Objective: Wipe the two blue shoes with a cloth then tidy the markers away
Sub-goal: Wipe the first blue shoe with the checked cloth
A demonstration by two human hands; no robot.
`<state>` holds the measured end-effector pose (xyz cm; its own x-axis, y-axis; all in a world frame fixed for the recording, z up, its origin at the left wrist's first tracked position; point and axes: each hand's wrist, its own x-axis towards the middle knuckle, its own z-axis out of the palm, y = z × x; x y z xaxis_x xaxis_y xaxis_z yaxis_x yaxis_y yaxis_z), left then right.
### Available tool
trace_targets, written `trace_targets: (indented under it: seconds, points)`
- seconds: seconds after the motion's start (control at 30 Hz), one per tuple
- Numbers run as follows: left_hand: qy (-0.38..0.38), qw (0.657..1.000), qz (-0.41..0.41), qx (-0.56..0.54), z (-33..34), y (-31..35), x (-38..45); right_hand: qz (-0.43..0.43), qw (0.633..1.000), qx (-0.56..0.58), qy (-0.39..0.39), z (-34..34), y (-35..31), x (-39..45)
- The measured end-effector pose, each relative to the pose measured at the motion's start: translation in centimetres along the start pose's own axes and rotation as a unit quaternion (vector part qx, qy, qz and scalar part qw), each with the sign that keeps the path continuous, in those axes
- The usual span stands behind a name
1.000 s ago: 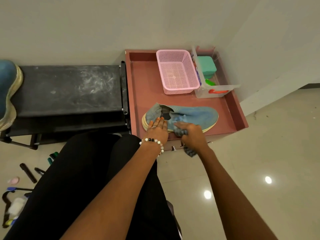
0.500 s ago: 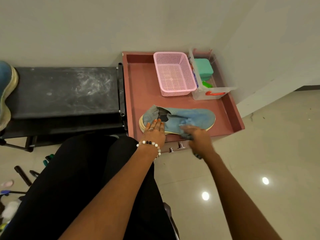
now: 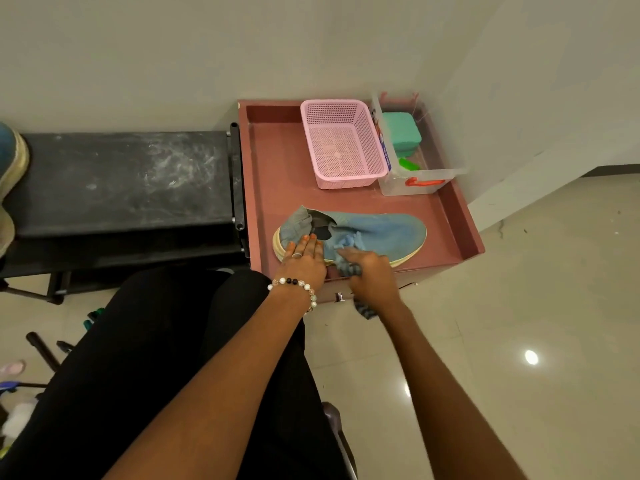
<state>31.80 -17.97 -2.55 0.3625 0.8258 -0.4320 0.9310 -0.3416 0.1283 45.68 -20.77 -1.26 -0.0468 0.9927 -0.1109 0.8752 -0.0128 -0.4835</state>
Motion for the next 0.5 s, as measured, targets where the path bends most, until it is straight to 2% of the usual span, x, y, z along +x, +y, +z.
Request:
trace_targets:
  seconds: [0.13,0.23,0.37,0.43,0.5]
  points:
    - [0.007,1.0,0.0,0.008,0.1,0.0,0.0,0.05,0.987,-0.154,0.009,-3.1,7.0,0.4]
    - [0.011,1.0,-0.008,0.009,0.1,0.2,0.0,0.105,0.971,-0.211,0.025,-3.0,7.9,0.7]
    - [0.009,1.0,-0.017,0.01,0.1,0.5,-0.1,0.162,0.979,-0.089,0.084,0.2,1.2,1.2]
    - [0.006,1.0,-0.02,0.011,0.1,0.5,-0.1,0.151,0.986,-0.019,0.064,1.1,-1.6,0.9]
    - [0.0,1.0,-0.018,0.012,0.0,0.5,-0.2,0.105,0.993,0.031,0.05,1.0,-2.6,0.2]
